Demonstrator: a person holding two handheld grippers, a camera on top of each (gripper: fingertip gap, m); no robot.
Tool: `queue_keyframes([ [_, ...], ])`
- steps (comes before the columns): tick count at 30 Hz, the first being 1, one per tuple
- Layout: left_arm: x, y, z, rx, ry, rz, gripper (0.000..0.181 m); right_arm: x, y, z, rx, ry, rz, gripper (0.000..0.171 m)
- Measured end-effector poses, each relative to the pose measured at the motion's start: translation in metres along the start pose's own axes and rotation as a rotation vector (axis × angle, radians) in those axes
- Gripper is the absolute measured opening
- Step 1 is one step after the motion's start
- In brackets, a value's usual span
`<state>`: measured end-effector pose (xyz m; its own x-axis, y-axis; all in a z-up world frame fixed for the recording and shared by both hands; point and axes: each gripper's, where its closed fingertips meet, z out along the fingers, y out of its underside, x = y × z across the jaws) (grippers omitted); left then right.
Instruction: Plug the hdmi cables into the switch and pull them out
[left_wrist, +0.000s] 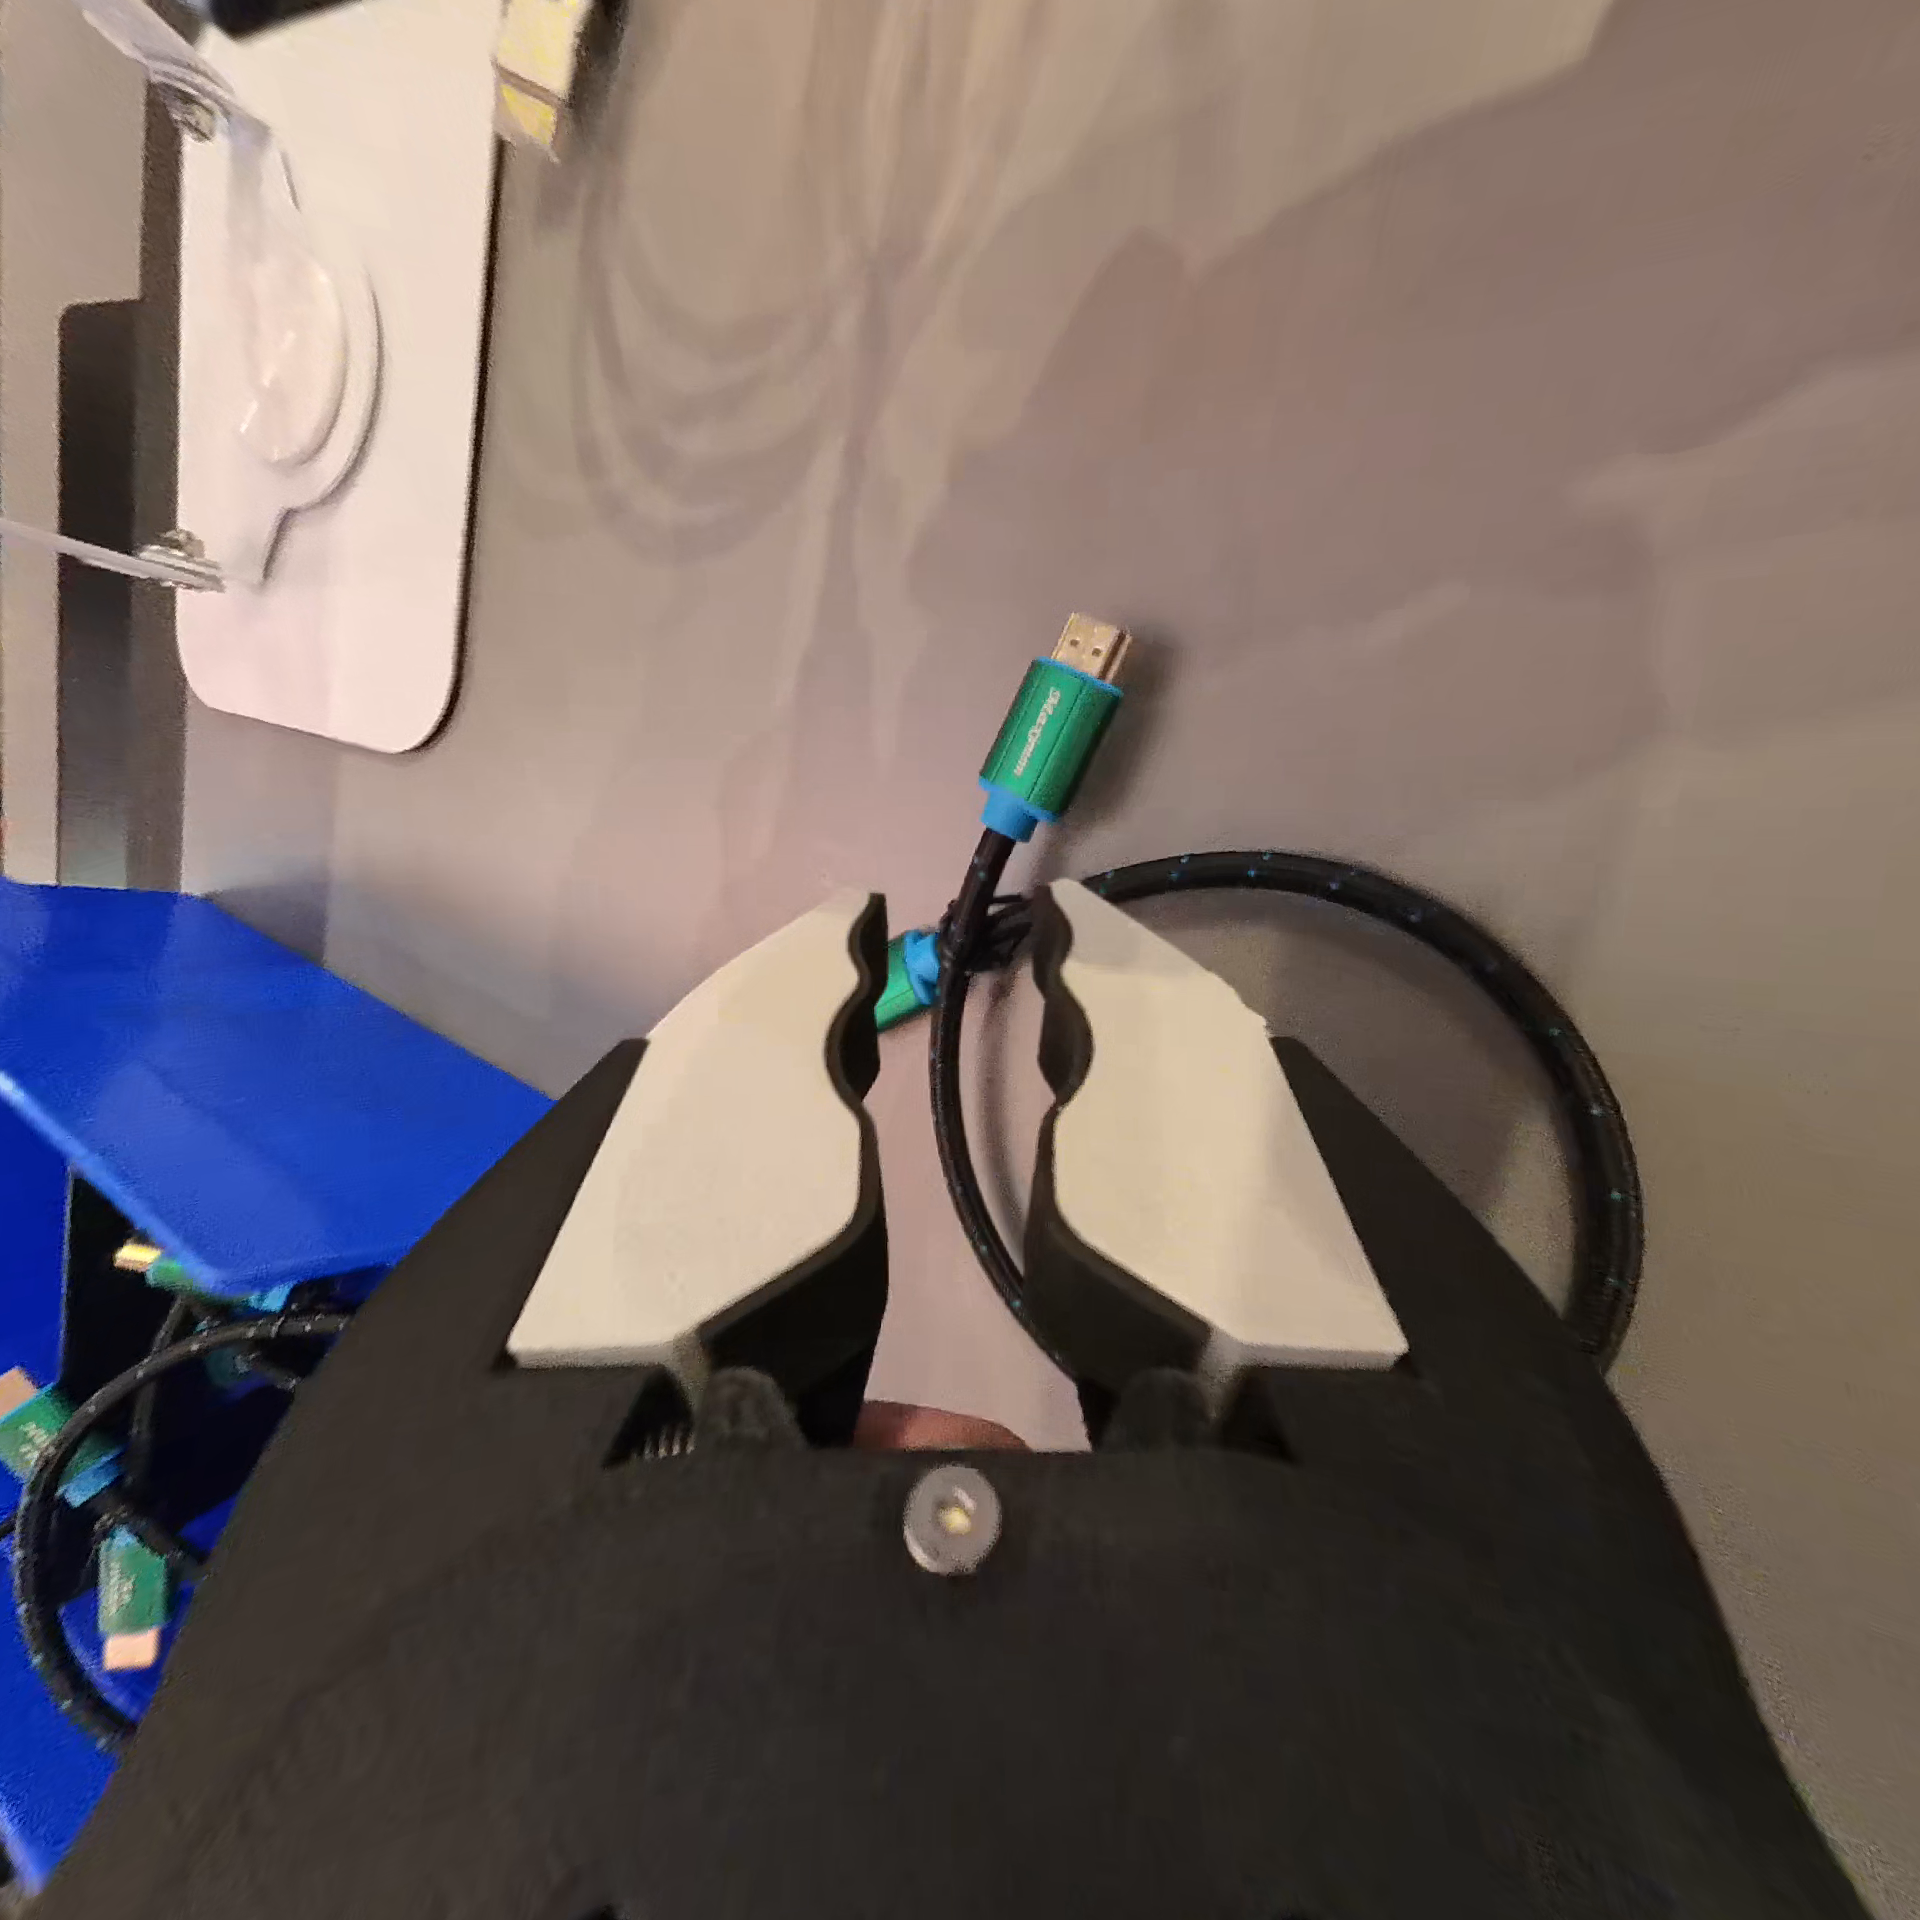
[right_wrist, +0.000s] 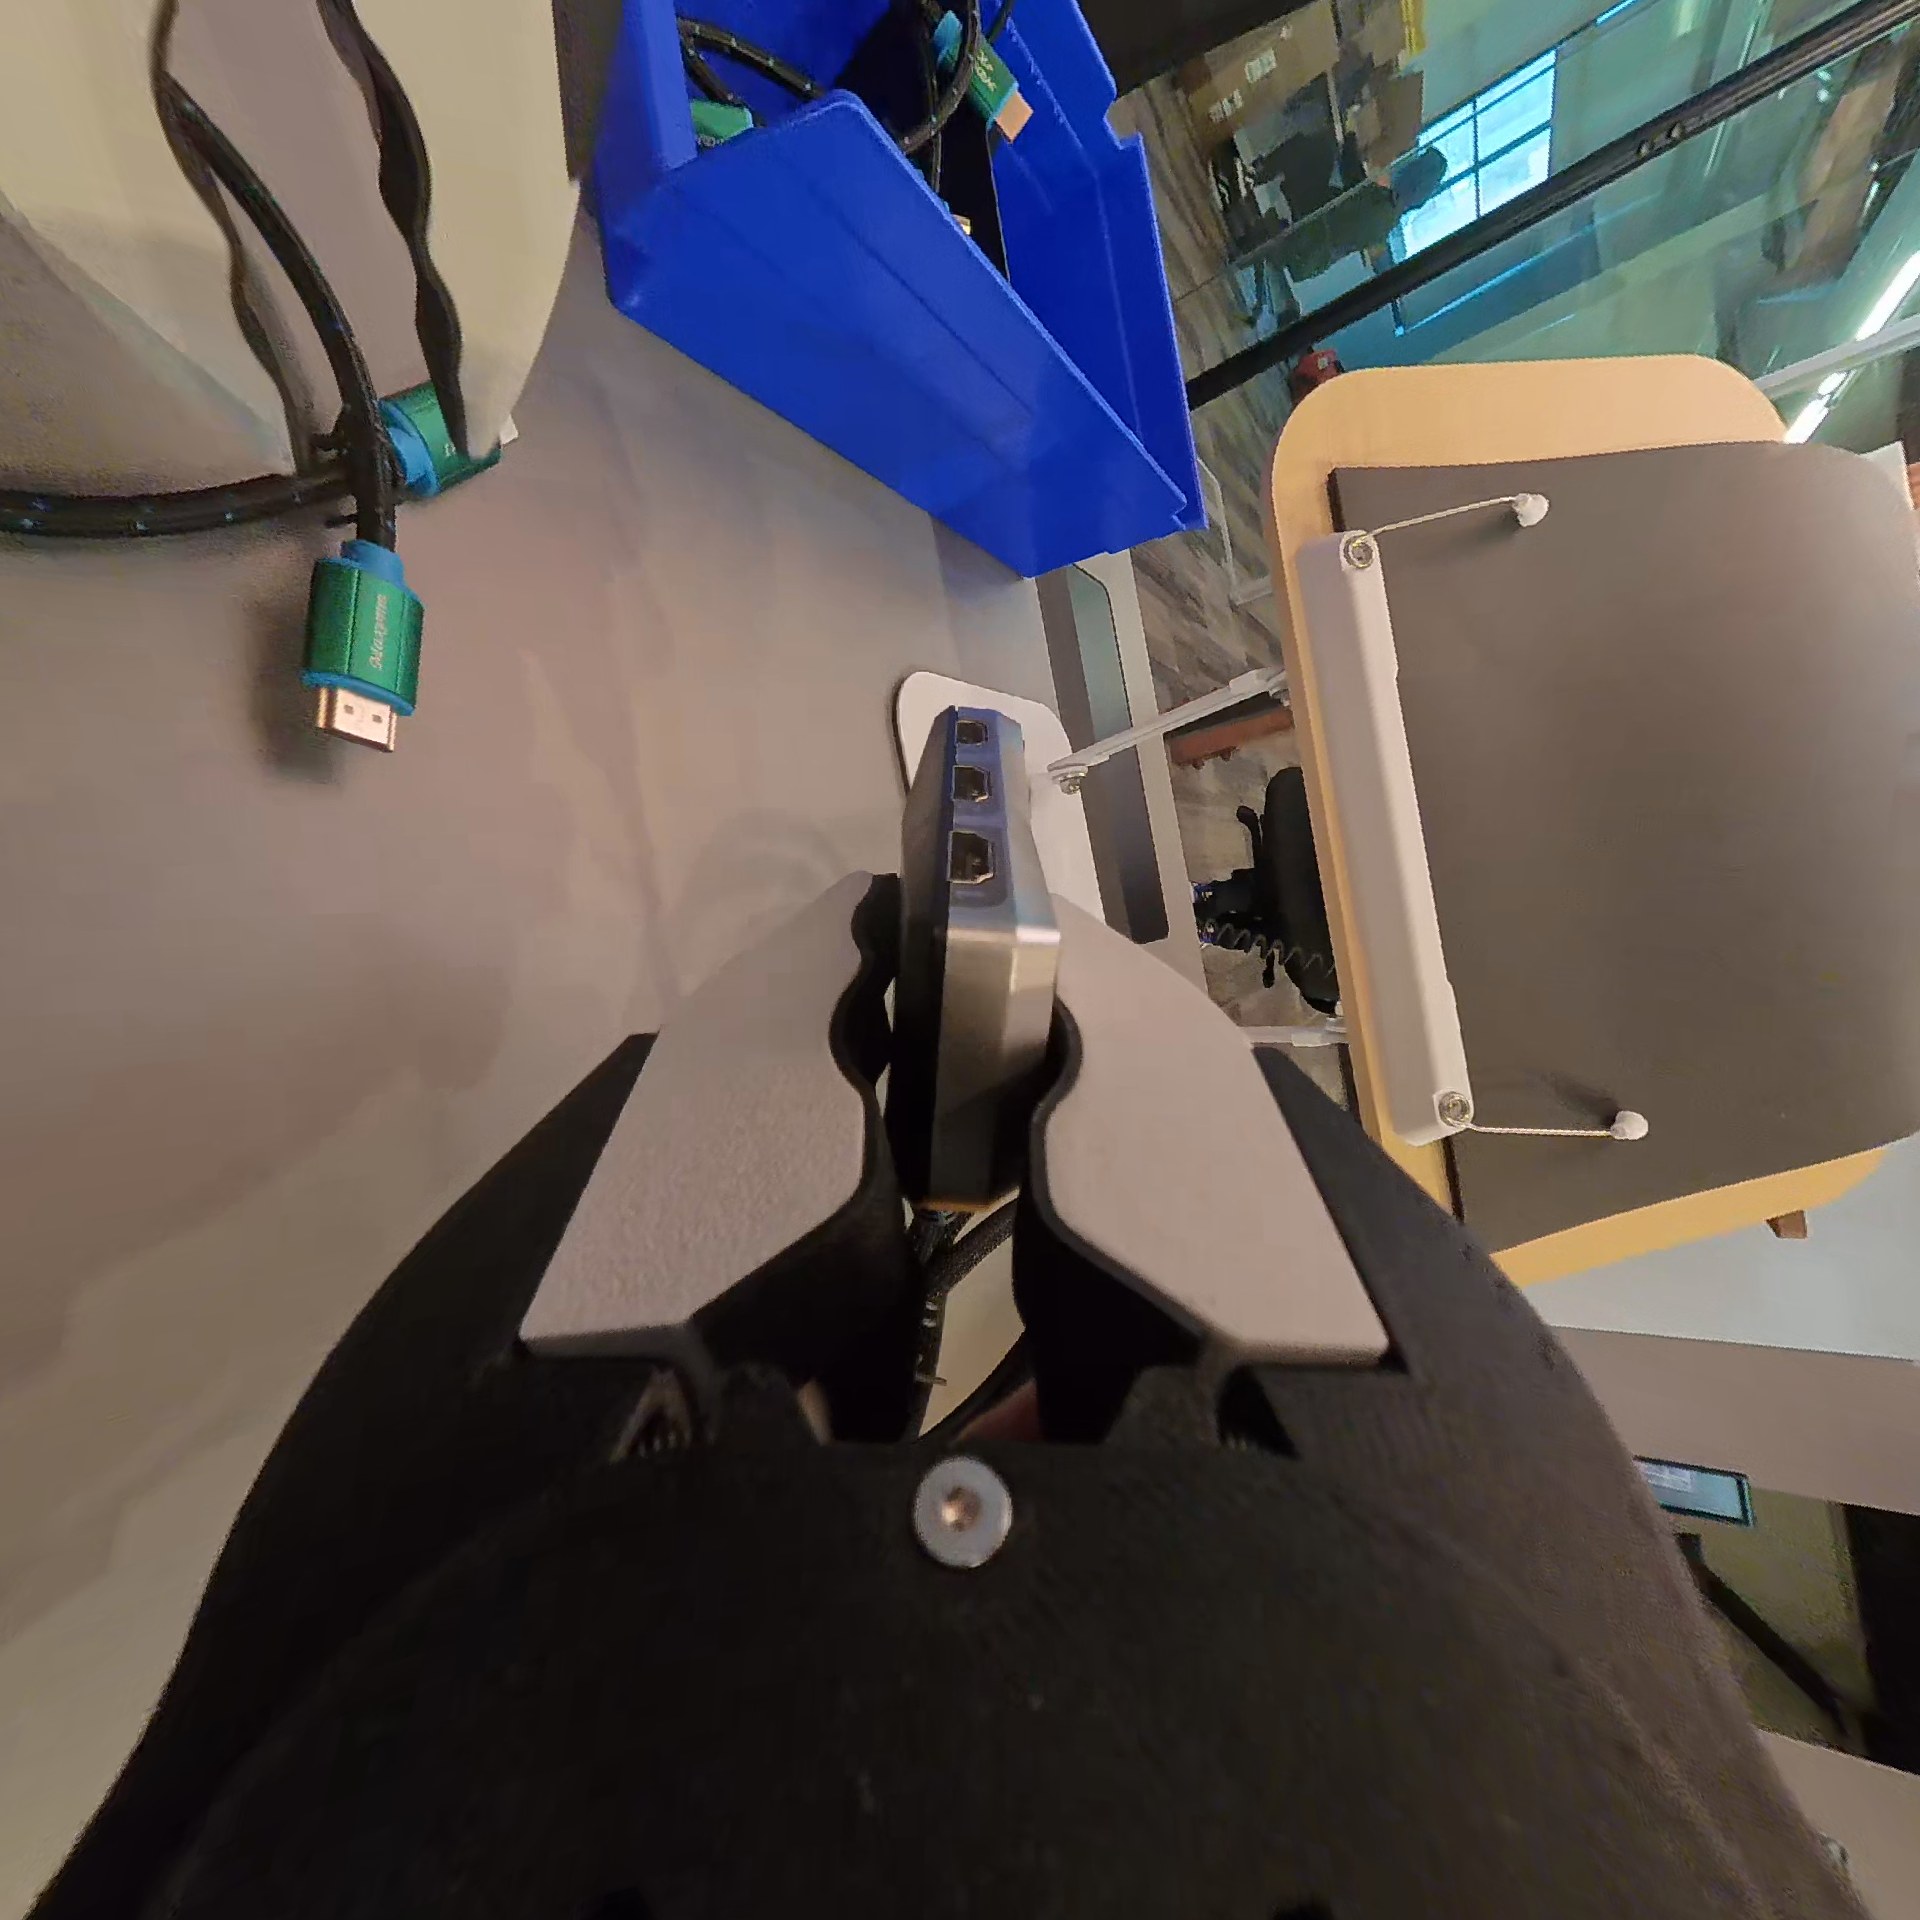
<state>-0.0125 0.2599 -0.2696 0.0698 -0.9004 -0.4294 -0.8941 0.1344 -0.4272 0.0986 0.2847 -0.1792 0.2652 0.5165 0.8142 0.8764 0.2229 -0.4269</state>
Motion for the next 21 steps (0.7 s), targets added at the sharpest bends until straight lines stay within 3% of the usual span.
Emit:
queue_keyframes([
  [3,0.002,0.005,0.018,-0.027,0.053,0.018,0.031,-0.001,-0.001,0.000,0.003,-0.003,0.001,0.020],
  [8,0.006,0.005,0.033,-0.046,0.203,-0.028,0.012,0.001,-0.003,-0.002,0.020,-0.003,0.013,0.020],
  [11,0.006,0.005,0.034,-0.031,0.241,-0.075,0.011,0.002,-0.002,-0.002,0.027,-0.002,0.022,0.021],
  [16,0.007,0.004,0.035,0.014,0.259,-0.147,0.012,0.000,-0.003,-0.002,0.044,-0.008,0.028,0.020],
  [21,-0.003,0.002,0.031,0.035,0.176,-0.194,0.006,0.002,-0.002,-0.003,0.034,0.005,0.014,0.021],
])
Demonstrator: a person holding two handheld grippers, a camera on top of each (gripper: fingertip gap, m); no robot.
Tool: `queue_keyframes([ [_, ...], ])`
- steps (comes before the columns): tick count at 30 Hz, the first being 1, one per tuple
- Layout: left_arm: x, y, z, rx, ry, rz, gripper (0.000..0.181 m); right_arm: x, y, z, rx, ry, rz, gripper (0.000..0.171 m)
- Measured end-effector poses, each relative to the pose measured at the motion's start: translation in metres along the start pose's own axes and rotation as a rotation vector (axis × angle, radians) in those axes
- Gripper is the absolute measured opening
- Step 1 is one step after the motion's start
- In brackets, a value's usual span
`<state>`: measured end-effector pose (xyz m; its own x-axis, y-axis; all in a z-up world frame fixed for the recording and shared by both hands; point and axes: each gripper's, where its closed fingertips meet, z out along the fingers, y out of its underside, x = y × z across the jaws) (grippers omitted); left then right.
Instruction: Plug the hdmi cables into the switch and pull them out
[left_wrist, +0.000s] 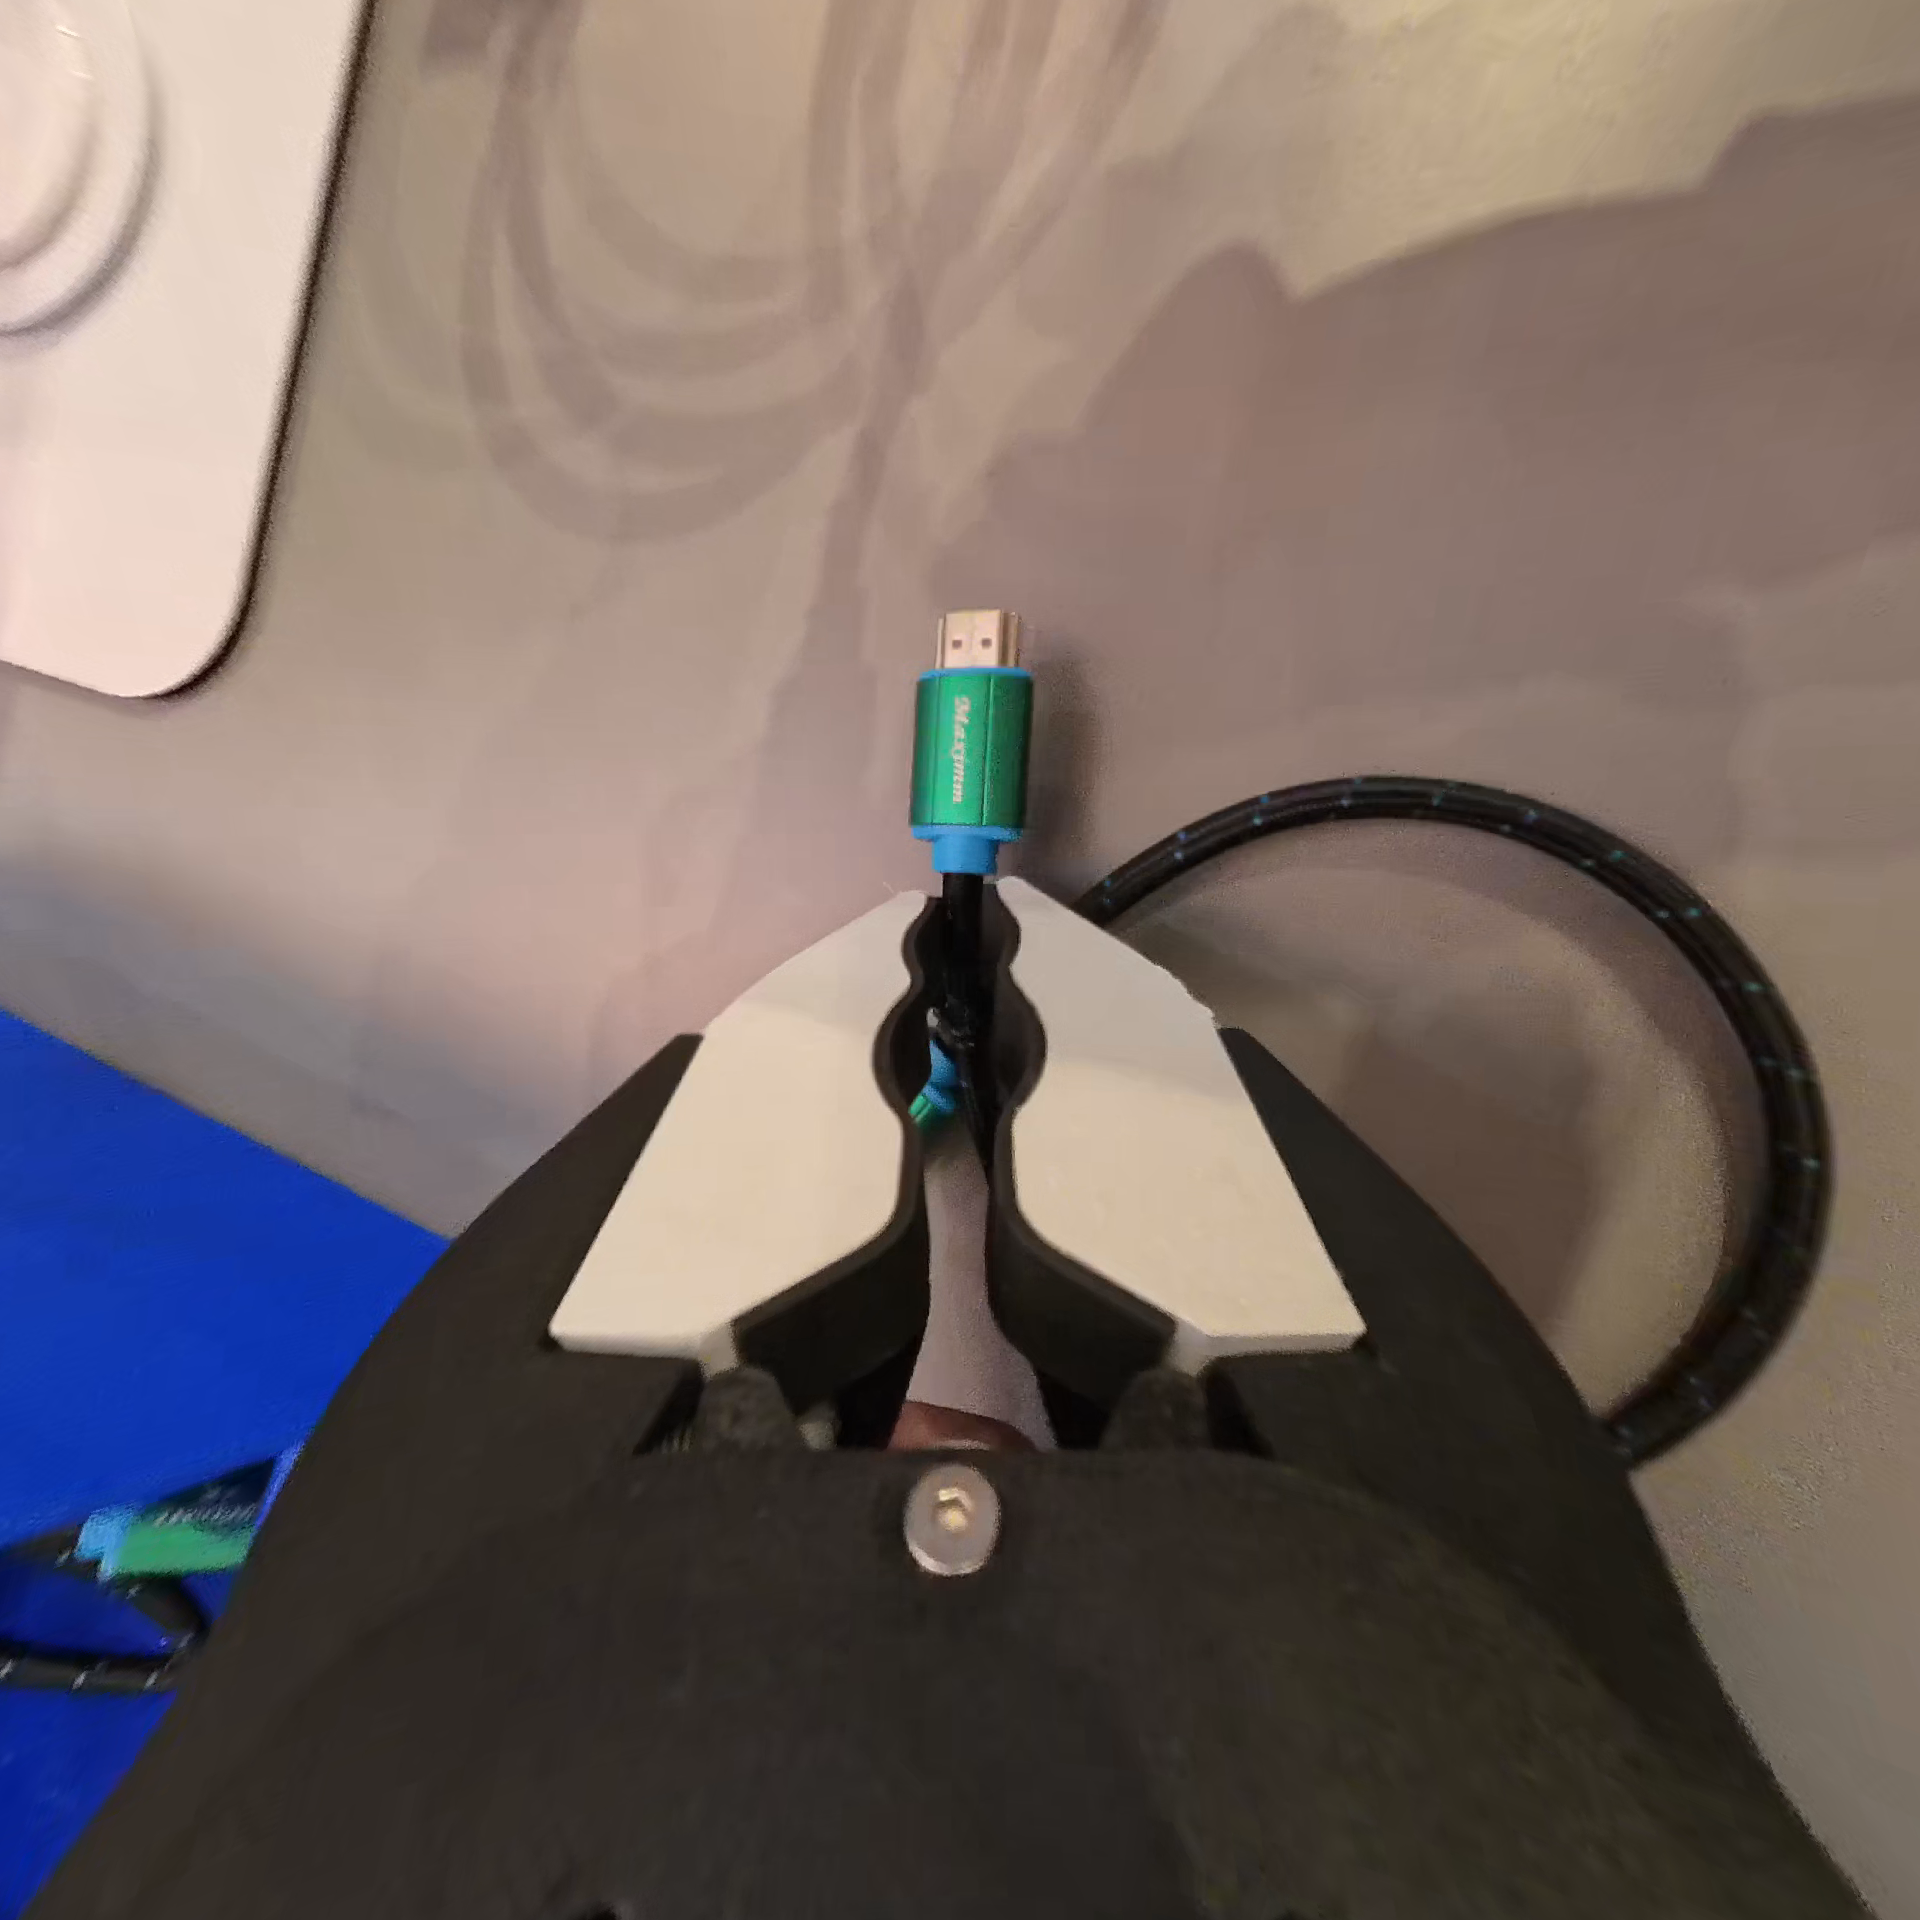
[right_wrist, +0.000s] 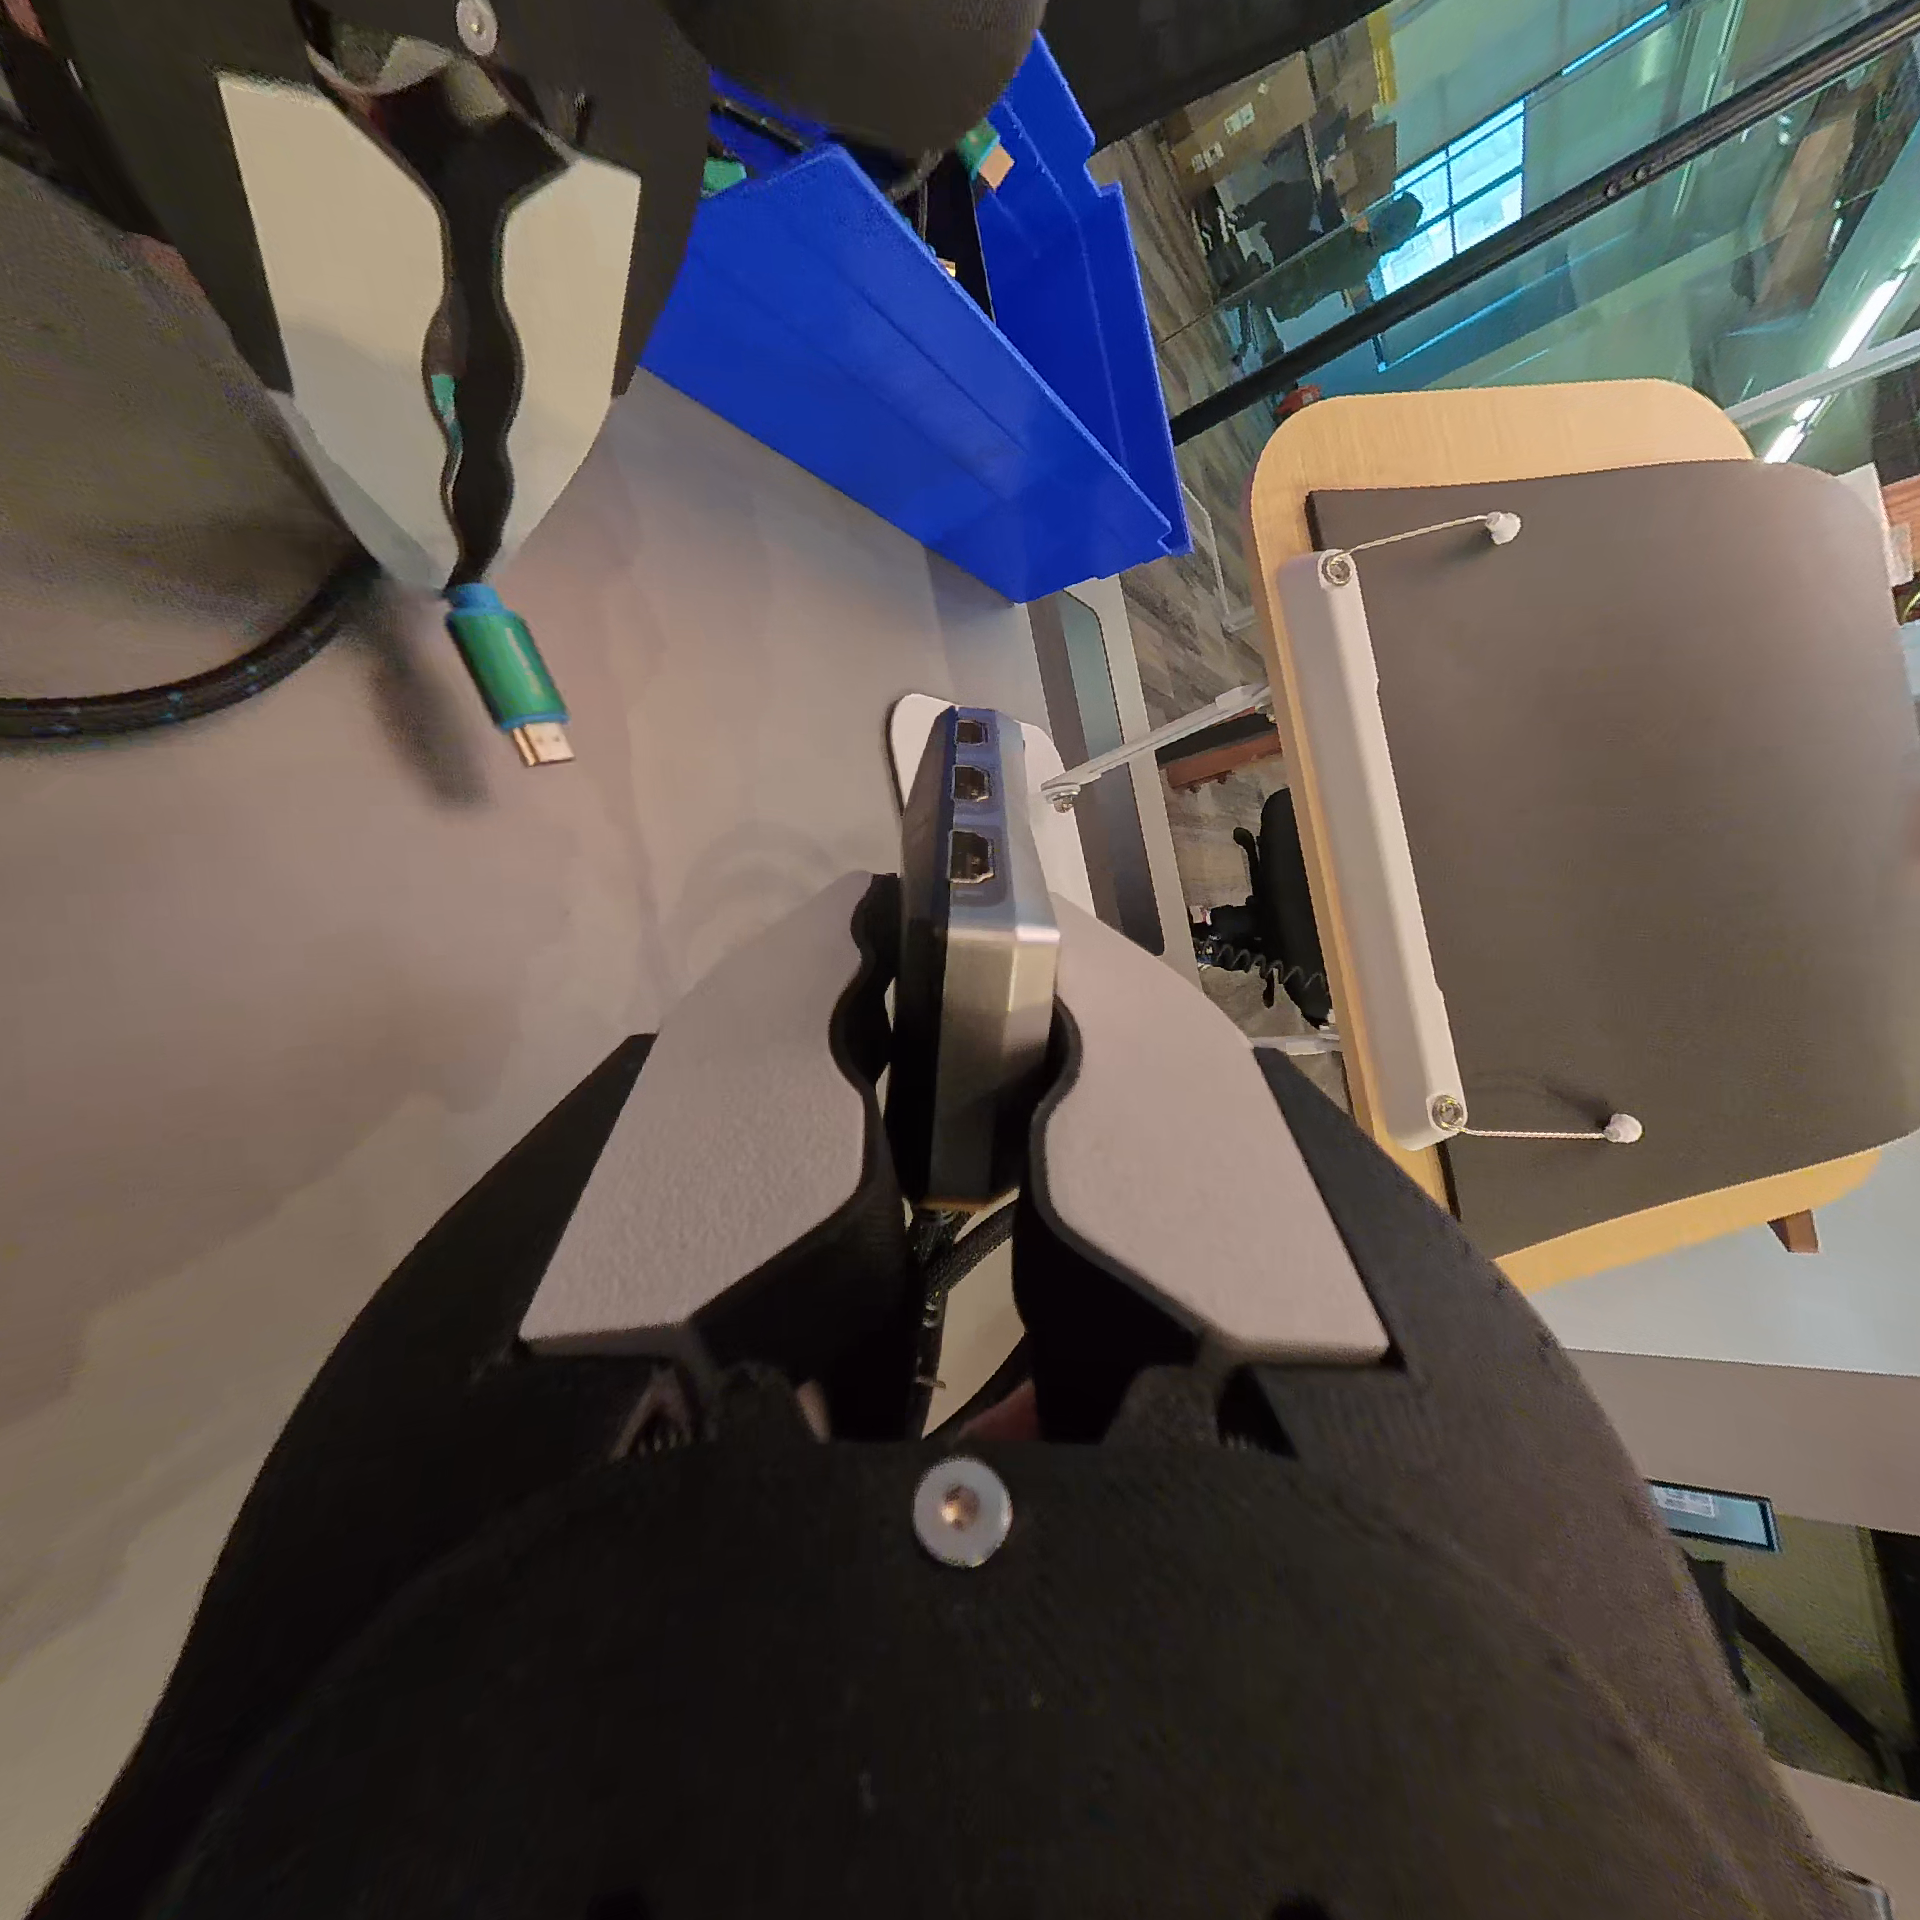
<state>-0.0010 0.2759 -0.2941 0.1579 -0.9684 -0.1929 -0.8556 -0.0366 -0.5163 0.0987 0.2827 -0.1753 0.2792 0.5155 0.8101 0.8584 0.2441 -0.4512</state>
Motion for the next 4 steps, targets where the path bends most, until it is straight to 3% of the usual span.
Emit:
queue_keyframes([
  [4,-0.004,-0.012,-0.021,0.054,-0.041,-0.034,0.006,-0.003,-0.001,0.003,-0.013,0.005,-0.033,0.021],
])
